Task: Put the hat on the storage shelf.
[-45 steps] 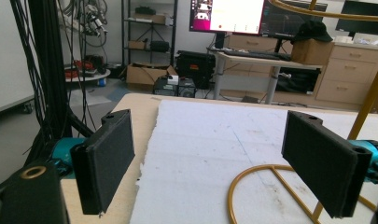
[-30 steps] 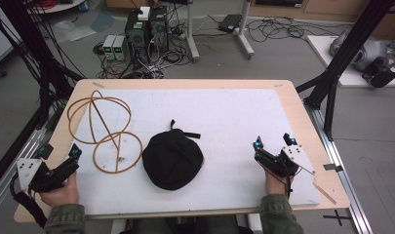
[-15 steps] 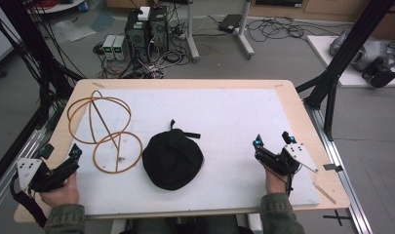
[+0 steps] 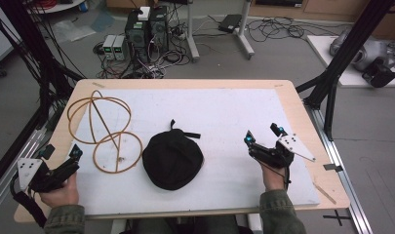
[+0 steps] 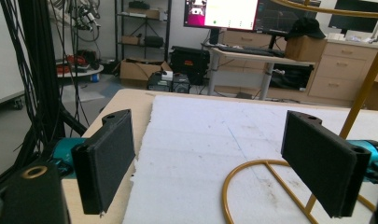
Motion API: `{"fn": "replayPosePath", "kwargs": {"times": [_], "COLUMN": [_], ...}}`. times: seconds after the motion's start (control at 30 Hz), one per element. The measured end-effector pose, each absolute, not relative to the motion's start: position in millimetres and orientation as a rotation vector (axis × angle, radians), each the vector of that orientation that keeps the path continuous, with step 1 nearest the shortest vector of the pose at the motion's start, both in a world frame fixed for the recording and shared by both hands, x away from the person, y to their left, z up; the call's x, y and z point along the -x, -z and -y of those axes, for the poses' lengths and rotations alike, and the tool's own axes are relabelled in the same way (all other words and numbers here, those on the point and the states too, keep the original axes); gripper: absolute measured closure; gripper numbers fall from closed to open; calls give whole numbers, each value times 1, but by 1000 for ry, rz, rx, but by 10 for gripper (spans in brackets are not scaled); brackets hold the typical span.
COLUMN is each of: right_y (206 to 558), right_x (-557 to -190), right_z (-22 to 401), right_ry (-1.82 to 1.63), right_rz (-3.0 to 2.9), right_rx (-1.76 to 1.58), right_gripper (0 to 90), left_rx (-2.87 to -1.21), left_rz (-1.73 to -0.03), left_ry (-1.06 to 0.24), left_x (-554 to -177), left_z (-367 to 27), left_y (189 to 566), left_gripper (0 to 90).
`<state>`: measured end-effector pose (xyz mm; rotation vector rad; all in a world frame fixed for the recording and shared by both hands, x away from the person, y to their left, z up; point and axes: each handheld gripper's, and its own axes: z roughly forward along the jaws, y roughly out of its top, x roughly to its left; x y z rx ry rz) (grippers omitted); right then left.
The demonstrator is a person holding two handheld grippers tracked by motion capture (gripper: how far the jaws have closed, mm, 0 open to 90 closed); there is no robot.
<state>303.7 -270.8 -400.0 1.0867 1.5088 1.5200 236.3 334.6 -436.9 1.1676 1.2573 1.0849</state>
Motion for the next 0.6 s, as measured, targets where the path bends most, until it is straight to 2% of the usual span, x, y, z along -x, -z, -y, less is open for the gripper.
{"fn": "replayPosePath", "kwargs": {"times": [0.6], "right_y": [385], "right_x": [-309], "right_z": [231], "right_ry": [-1610], "right_rz": [-1646], "right_rx": [-975], "right_gripper": [61], "left_rx": [-1175], "left_rz": [-1261], "left_ry": [-1077], "left_x": [-236], "left_z": [-336], "left_y": [437], "left_gripper": [177]}}
